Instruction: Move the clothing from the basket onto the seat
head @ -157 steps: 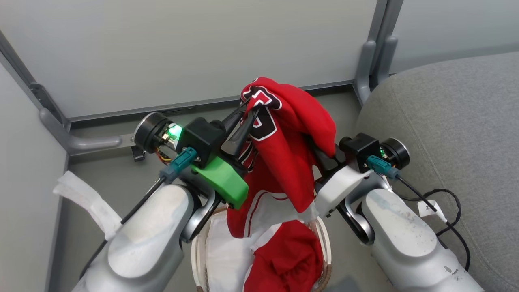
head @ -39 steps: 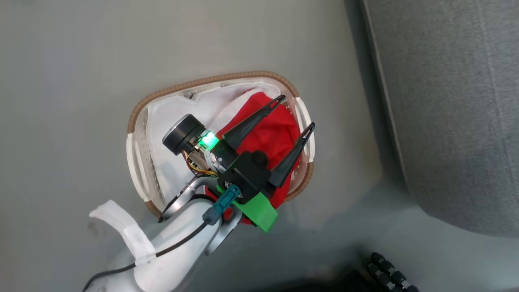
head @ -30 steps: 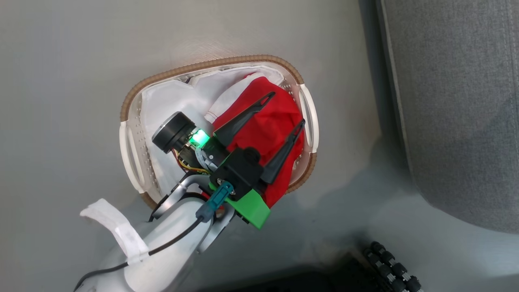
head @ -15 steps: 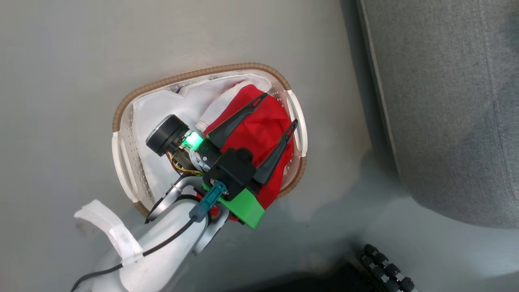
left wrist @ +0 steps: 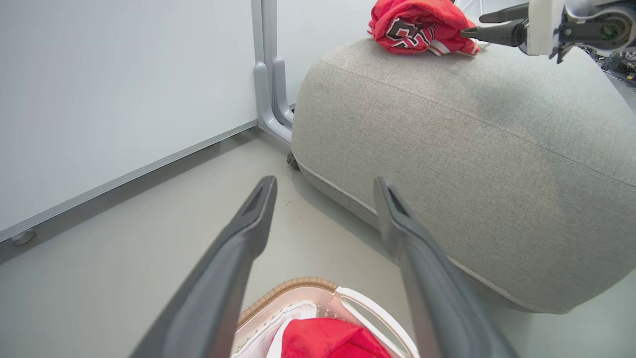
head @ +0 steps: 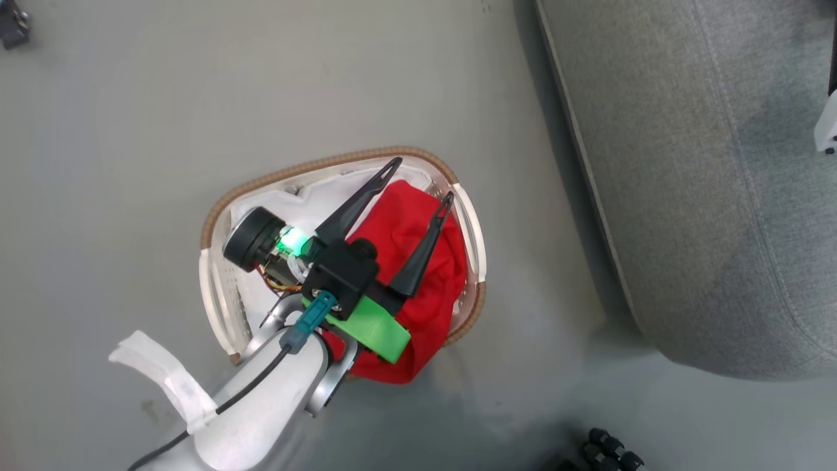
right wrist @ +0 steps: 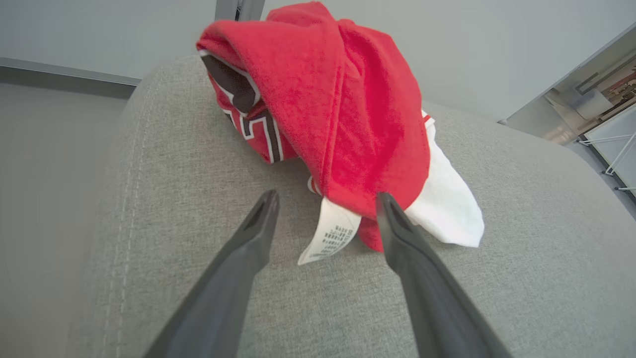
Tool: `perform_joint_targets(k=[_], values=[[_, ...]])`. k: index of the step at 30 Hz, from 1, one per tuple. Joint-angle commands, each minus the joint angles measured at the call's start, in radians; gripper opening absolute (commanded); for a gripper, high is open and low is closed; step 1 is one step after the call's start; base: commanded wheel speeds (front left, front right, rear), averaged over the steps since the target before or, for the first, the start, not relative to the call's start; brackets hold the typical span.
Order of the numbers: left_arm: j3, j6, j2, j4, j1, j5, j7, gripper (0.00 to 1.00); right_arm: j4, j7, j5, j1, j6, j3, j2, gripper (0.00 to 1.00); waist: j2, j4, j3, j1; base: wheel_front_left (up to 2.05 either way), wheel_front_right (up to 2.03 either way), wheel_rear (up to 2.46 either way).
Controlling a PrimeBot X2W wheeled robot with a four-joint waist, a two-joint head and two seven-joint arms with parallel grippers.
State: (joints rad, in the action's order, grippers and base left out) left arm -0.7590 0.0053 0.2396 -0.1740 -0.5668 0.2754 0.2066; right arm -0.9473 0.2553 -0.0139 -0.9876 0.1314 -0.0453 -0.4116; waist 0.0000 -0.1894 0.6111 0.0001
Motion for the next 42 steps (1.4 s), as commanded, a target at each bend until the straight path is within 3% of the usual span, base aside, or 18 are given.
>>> perform_joint_targets(k=[1,12,22,36,42], values=[[0.009,0.007,-0.004,-0.017,0.020,0.015,0.013,1.00,0.011,0.004,-0.012,0.020,-0.001,0.009,0.003,1.00,0.0000,0.015,-0.066,-0.0001,0.00,0.00,0.00],[0.098,0.045,-0.034,-0.108,0.106,0.077,0.059,1.00,0.047,-0.005,-0.050,0.049,-0.001,0.043,0.018,1.00,0.0000,0.087,-0.243,-0.0001,0.00,0.00,0.00],[0.269,0.065,-0.052,-0.079,0.224,0.097,0.059,1.00,0.100,0.007,-0.054,0.121,-0.001,0.047,0.107,1.00,0.0000,0.144,-0.364,-0.0001,0.00,0.00,0.00],[0.480,0.045,-0.106,-0.068,0.437,0.059,0.059,1.00,0.415,0.011,-0.042,0.522,-0.001,-0.036,0.332,1.00,0.0000,0.191,-0.473,-0.0001,0.00,0.00,0.00],[0.536,0.029,-0.134,-0.070,0.519,0.047,0.059,1.00,0.516,0.011,-0.068,0.680,-0.001,-0.021,0.358,1.00,0.0000,0.197,-0.509,-0.0001,0.00,0.00,0.00]])
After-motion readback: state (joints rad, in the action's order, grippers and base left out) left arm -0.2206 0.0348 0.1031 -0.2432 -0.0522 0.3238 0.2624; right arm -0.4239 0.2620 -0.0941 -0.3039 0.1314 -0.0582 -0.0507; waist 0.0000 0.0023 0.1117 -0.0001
